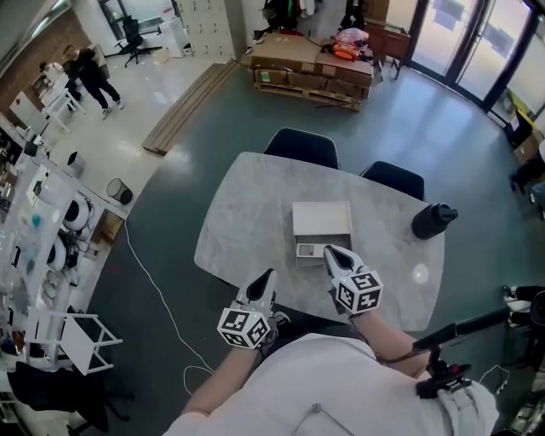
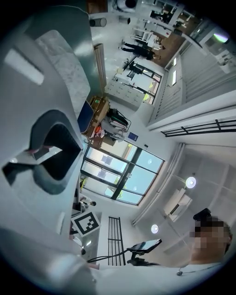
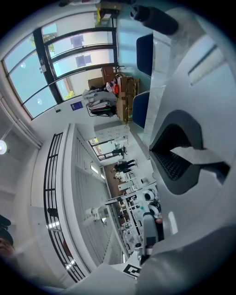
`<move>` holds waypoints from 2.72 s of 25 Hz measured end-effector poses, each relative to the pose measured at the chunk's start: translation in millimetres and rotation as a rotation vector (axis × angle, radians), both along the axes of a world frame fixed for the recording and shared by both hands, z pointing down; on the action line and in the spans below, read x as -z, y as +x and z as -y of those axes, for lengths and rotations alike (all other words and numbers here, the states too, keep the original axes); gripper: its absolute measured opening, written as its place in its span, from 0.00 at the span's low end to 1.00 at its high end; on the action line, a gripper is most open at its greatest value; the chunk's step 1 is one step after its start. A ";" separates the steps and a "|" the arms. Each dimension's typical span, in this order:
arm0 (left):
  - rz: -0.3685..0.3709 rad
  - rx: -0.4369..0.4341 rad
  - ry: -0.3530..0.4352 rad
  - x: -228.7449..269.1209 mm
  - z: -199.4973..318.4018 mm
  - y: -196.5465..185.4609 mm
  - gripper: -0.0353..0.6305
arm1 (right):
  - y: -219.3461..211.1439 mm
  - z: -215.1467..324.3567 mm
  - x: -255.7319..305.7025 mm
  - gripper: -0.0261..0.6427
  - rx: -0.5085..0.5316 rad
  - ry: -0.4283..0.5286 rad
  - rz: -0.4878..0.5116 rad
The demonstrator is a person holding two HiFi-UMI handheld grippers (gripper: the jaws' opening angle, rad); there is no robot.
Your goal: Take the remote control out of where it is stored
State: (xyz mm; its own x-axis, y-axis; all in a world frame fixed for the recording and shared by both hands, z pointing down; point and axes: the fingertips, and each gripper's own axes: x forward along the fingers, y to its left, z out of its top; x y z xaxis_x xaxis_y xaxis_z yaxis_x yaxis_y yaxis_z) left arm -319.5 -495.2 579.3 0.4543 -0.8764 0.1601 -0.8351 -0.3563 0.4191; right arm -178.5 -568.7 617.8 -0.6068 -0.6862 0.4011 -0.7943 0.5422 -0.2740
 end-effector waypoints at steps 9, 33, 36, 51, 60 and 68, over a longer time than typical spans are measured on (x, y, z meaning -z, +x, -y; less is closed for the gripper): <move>0.004 0.195 -0.018 -3.4 -16.9 -29.9 0.05 | 5.4 63.3 -98.8 0.08 0.325 -0.042 -0.396; 0.043 0.615 -0.196 -36.5 -142.7 -78.0 0.05 | 9.5 65.6 -361.3 0.56 0.974 -0.275 -1.076; 0.044 0.626 -0.201 -39.9 -145.4 -82.1 0.05 | 6.7 65.5 -361.5 0.55 0.996 -0.277 -1.087; 0.044 0.502 -0.141 -29.8 -95.6 -76.3 0.05 | 5.9 63.4 -284.3 0.47 0.965 -0.136 -1.063; 0.057 0.290 -0.040 -10.8 -13.6 -53.7 0.05 | 10.0 75.7 -128.2 0.46 0.630 0.062 -0.737; 0.040 0.133 0.087 37.2 49.7 -6.1 0.05 | 42.2 80.4 44.0 0.46 0.260 0.266 -0.250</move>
State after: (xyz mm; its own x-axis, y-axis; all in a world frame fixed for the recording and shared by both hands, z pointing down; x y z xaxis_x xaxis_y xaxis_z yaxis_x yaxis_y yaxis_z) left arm -325.5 -544.9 542.1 0.3280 -0.9397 0.0968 -0.8927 -0.2748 0.3573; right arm -136.3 -649.1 573.8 -0.6793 -0.6231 0.3876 -0.6467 0.7580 0.0852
